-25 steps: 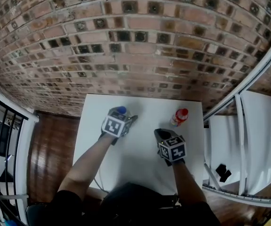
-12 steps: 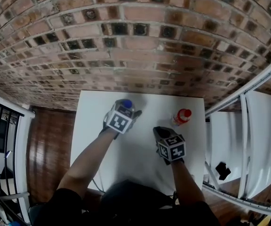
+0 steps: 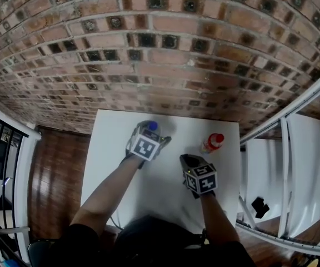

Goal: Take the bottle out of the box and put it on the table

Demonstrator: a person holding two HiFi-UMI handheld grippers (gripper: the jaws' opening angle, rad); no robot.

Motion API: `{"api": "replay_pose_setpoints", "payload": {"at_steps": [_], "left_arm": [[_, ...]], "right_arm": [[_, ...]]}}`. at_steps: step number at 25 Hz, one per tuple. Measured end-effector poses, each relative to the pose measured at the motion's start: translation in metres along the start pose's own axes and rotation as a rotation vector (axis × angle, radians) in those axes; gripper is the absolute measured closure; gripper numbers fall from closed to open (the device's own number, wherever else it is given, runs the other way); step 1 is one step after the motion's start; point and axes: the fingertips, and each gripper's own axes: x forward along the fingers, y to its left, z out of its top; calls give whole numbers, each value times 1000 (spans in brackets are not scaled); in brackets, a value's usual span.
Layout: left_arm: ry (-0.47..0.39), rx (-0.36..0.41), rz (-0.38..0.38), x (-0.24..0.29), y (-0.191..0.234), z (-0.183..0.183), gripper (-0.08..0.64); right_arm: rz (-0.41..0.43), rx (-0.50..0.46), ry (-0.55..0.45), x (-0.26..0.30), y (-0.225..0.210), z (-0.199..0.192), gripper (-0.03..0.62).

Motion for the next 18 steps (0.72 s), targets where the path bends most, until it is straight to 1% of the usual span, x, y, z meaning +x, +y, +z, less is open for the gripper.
{"api": "replay_pose_setpoints", "payload": {"at_steps": [3, 6, 12, 16, 18], "left_arm": [[-23, -6, 37, -11, 4, 4, 118], [-38, -34, 43, -23, 6, 13, 118], [-48, -13, 80, -54, 1, 20, 118], [-78, -27, 142, -91, 7, 23, 118], [-98, -37, 155, -113, 4, 20, 118]], "right_arm": [[-13, -8, -16, -10, -2, 5, 589], [-34, -12, -26, -18, -9, 8, 589], [-56, -22, -72, -40, -8, 22, 589], [-40, -47, -104, -41, 8, 30, 589], [-24, -52, -129, -42, 14, 35, 589]]}}
